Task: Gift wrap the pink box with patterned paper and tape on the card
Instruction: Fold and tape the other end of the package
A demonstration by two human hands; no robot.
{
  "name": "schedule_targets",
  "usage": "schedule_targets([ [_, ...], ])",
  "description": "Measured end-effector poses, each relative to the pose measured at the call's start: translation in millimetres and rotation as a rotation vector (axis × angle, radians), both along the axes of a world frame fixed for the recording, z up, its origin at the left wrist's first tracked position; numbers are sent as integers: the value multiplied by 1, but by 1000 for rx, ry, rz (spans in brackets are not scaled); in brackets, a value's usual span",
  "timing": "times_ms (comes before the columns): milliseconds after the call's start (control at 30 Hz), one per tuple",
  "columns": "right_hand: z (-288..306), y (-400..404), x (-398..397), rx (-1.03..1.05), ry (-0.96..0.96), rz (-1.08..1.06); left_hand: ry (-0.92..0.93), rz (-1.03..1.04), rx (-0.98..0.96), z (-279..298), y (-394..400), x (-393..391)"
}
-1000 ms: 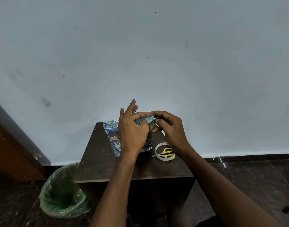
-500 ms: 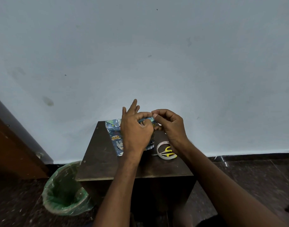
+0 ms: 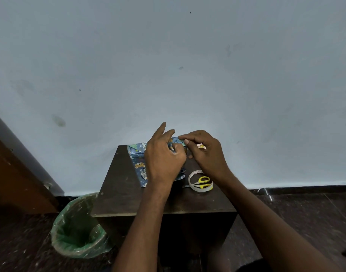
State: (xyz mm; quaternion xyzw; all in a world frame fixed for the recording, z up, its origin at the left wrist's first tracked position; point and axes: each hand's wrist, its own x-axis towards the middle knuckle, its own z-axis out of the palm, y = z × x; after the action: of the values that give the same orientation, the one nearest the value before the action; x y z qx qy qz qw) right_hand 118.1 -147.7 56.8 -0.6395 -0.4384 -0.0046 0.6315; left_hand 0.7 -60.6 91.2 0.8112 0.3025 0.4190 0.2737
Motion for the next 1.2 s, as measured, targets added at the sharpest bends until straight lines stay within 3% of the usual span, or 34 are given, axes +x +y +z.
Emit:
schedule_targets([
  [200,-4,-9,1,-92,-59,83,33,-2,-9,2,8,3],
  [300,1,-11,-7,46,-15,-64,21,-3,0,1,9,4],
  [433,-4,-12,-9,31,-205,-112,-8,-31,-13,-1,12,4],
  [533,-1,-12,-9,87,-214,-217,-21,-49,-16,-1,14,3],
  [633,3,-11,-9,140,-90,-274,-2,-53,-17,-2,14,1],
  [867,1,1,-2,98,331,101,-24,-99,-2,-1,12,-4],
  [1200,-13,17,-11,276,814,207,-31,-97,-4,0,9,-4],
])
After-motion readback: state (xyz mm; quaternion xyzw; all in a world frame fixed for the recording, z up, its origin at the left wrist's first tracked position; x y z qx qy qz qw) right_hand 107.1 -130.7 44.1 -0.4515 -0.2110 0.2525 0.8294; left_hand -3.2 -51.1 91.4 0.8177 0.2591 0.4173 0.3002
